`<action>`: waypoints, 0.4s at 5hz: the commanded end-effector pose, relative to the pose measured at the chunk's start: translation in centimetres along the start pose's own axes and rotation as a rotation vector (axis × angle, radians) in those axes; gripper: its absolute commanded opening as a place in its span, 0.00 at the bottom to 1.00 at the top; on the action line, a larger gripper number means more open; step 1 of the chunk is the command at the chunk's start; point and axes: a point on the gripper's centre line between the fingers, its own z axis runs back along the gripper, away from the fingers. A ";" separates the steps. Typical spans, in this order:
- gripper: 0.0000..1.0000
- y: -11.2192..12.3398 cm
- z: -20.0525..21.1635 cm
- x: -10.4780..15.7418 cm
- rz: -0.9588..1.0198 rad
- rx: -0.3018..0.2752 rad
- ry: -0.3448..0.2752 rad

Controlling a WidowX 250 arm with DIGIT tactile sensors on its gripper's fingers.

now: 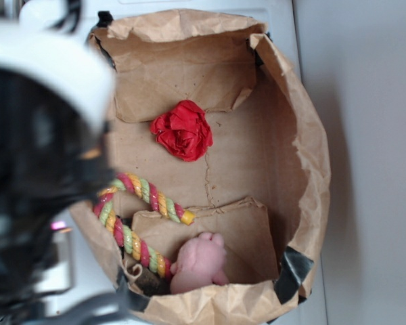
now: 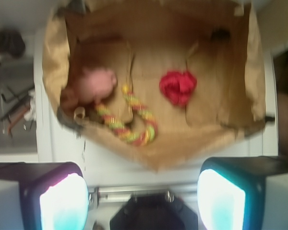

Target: Grab the red paper.

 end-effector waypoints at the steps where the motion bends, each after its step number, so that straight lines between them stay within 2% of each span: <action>1: 1.00 2.9 -2.6 3.6 0.026 0.051 -0.077; 2: 1.00 4.1 -5.6 5.0 0.015 0.044 -0.047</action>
